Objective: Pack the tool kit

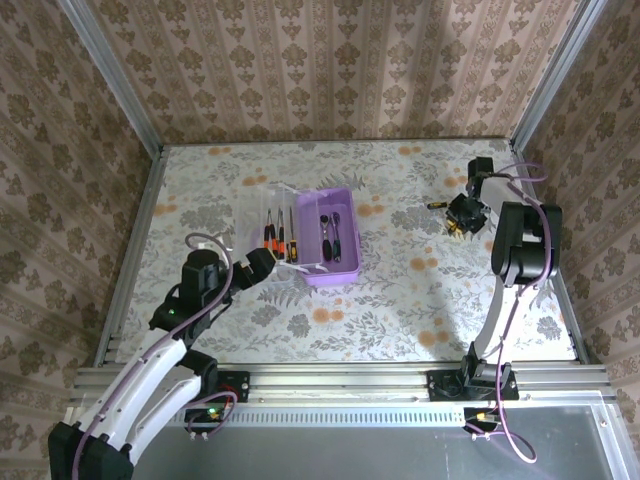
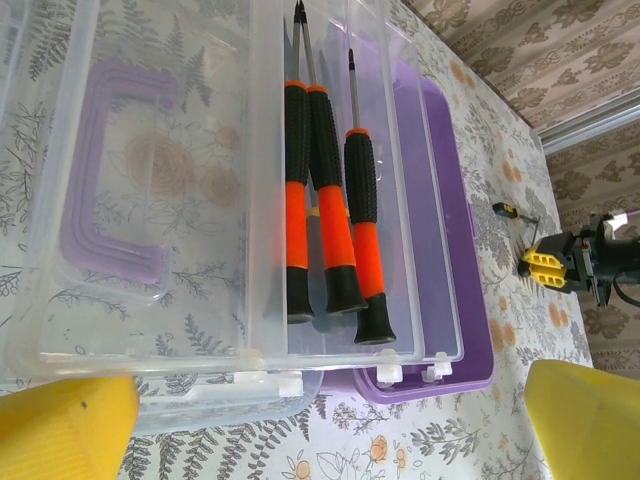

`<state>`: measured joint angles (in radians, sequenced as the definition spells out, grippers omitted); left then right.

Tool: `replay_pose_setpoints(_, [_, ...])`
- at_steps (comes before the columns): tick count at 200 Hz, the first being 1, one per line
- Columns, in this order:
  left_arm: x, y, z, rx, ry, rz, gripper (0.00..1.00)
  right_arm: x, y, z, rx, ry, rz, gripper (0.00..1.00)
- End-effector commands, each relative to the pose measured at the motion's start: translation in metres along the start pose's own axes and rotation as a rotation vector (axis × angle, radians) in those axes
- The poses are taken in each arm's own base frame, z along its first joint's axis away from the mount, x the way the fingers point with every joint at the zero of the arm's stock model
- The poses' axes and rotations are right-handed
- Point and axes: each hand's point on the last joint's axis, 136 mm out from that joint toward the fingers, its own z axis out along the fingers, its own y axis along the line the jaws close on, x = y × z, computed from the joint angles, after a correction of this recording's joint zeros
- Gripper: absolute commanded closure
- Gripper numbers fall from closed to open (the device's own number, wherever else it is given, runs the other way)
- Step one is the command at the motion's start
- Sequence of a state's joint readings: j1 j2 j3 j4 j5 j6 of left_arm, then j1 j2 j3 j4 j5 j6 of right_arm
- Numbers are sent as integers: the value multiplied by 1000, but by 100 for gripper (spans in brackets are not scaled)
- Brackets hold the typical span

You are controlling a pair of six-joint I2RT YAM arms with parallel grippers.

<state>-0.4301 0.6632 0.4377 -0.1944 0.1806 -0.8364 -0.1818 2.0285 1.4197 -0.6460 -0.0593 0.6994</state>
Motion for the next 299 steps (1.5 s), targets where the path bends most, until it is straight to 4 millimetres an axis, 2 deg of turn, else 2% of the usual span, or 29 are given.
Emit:
replay_pose_setpoints(1, [-14, -17, -5, 40, -24, 30, 0, 8, -19, -15, 18, -8, 14, 81])
replay_pose_setpoints(54, [-13, -21, -8, 45, -9, 20, 0, 23, -21, -44, -54, -38, 0, 82])
replay_pose_setpoints(88, [-13, -16, -11, 21, -13, 6, 0, 46, -18, -58, -115, -37, -30, 82])
replay_pose_setpoints(112, [-14, -6, -15, -36, -26, -7, 0, 67, -13, -71, -150, -42, -72, 82])
replay_pose_setpoints(154, [-20, 24, -23, -207, -72, -54, 0, 103, 0, -93, -209, -74, -161, 82])
replay_pose_setpoints(213, [-33, 51, -32, -289, -224, -218, 0, 163, 46, -108, -270, -75, -360, 83])
replay_pose_setpoints(263, [-36, 74, -46, -348, -331, -320, 0, 231, 97, -121, -358, -26, -520, 83])
replay_pose_setpoints(269, [-37, 75, -47, -351, -338, -329, 0, 236, 107, -124, -386, -34, -533, 83])
replay_pose_setpoints(299, [-40, 77, -52, -363, -356, -337, 0, 268, 132, -126, -428, -6, -605, 84])
